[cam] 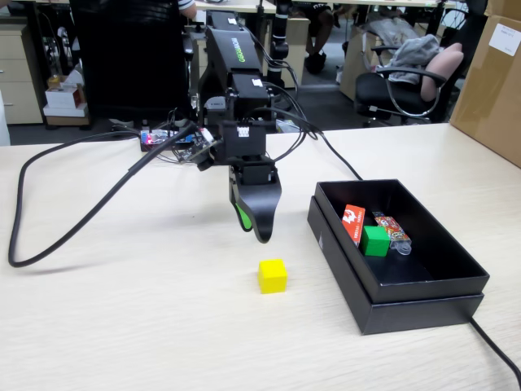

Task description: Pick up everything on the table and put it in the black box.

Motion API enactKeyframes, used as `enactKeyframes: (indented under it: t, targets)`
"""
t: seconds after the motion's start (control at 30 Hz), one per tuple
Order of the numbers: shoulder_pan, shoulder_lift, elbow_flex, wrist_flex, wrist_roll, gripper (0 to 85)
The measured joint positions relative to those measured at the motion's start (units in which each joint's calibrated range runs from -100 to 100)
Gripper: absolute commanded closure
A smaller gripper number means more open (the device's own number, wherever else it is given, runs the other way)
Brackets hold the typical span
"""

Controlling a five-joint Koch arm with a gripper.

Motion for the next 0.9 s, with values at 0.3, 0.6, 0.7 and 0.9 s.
enactKeyframes:
  t: [0.3, 0.6, 0.7, 0.9]
  targets:
    - [0.59, 12.41, 8.49, 0.49, 0.1, 41.0]
    - [0.05, 23.81, 16.07, 0.41, 0.15, 43.5]
    - [-0.2, 26.47, 18.26, 0.49, 0.15, 49.7]
    - [0.1, 26.6, 18.26, 0.0, 0.15, 51.1]
